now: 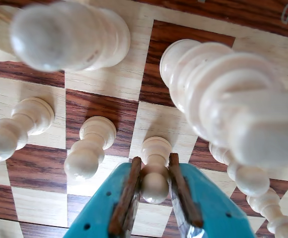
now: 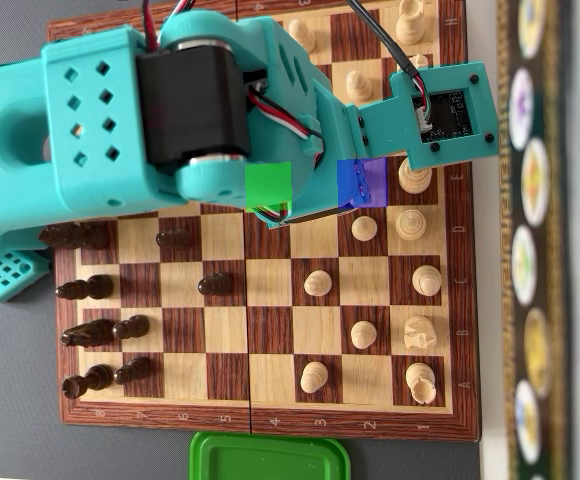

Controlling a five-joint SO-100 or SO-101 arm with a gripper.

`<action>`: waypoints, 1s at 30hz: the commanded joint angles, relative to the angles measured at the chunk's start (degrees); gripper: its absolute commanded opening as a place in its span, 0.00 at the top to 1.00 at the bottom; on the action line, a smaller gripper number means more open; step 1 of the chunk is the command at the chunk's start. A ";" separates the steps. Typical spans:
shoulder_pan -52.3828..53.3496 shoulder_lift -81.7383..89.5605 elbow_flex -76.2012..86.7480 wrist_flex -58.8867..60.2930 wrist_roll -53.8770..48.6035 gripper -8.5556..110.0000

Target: Play chess

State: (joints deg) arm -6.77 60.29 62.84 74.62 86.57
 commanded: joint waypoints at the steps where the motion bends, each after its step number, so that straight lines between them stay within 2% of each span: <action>1: 0.62 0.79 -3.60 0.26 -0.35 0.87; 30: 1.76 25.05 19.78 0.09 0.35 0.87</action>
State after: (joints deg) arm -5.71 80.86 81.39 74.97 86.57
